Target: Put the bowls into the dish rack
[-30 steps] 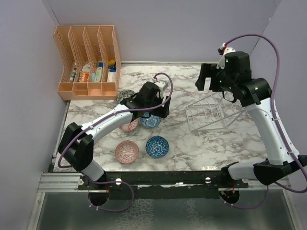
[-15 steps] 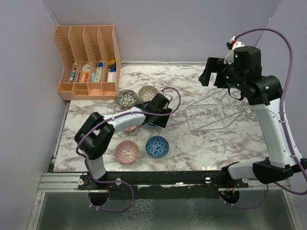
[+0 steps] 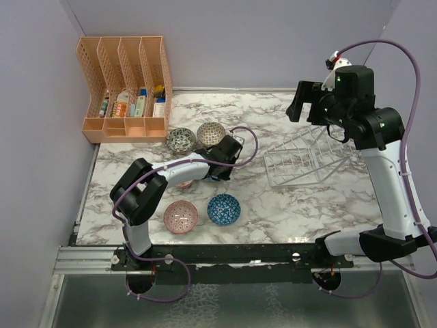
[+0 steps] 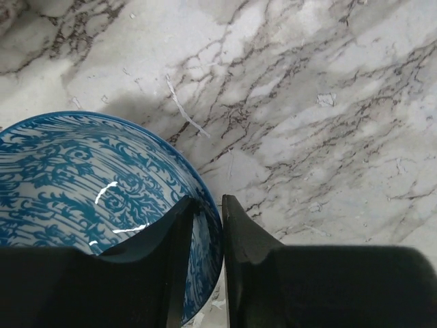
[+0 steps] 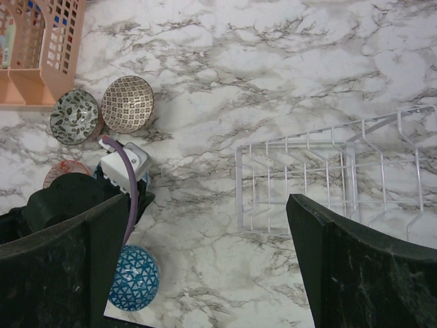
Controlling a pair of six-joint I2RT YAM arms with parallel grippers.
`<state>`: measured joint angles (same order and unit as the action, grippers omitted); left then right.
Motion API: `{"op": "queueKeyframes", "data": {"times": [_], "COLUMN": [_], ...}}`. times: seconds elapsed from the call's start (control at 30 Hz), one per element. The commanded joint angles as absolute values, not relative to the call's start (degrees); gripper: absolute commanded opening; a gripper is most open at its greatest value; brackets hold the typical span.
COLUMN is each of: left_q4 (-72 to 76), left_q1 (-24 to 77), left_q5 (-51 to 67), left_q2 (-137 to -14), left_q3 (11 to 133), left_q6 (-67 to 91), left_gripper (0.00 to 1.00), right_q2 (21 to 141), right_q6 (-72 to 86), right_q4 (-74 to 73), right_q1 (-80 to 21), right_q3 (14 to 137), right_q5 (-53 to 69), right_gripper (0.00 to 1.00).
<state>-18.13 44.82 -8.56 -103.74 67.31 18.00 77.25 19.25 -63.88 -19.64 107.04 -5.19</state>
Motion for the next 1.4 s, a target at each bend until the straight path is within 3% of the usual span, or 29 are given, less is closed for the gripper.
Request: {"op": "queueKeyframes", "data": {"times": [0.0,0.17,0.47,0.73,0.93,1.07,1.2,1.37], "left_q4": [-18.8,-18.9,-23.1,-20.5,-9.0,9.0,30.9,44.7], "left_q1": [45.2,45.1,45.4,45.5,45.0,44.6,44.5,44.8], "left_q5": [-10.8,-11.0,-5.1,9.1,17.3,22.5,19.7,12.0], "left_q2": [-104.9,-104.9,-99.2,-97.6,-97.6,-94.6,-93.3,-94.7], "left_q3": [68.6,68.5,75.5,85.6,84.5,74.6,63.2,58.4], "left_q6": [17.1,16.9,18.6,29.1,40.8,57.7,74.7,83.8], "left_gripper": [0.2,0.0,0.0,0.0,0.0,0.0,0.0,0.0], "right_q2": [77.0,76.6,77.3,78.4,77.9,76.8,75.7,74.8], "right_q6": [18.8,18.8,19.1,19.3,19.6,19.8,20.2,20.0], "right_q4": [-65.8,-66.0,-67.4,-67.5,-65.8,-64.9,-64.1,-63.7], "right_q1": [-19.2,-19.0,-18.8,-18.3,-16.6,-15.5,-15.3,-15.3], "right_q3": [109.1,109.9,113.3,114.8,112.6,111.0,110.0,109.0], "right_q5": [-8.0,-9.8,-10.6,-9.1,-5.7,-3.4,-1.5,0.0], "right_gripper": [1.0,1.0,1.0,1.0,1.0,1.0,1.0,1.0]}}
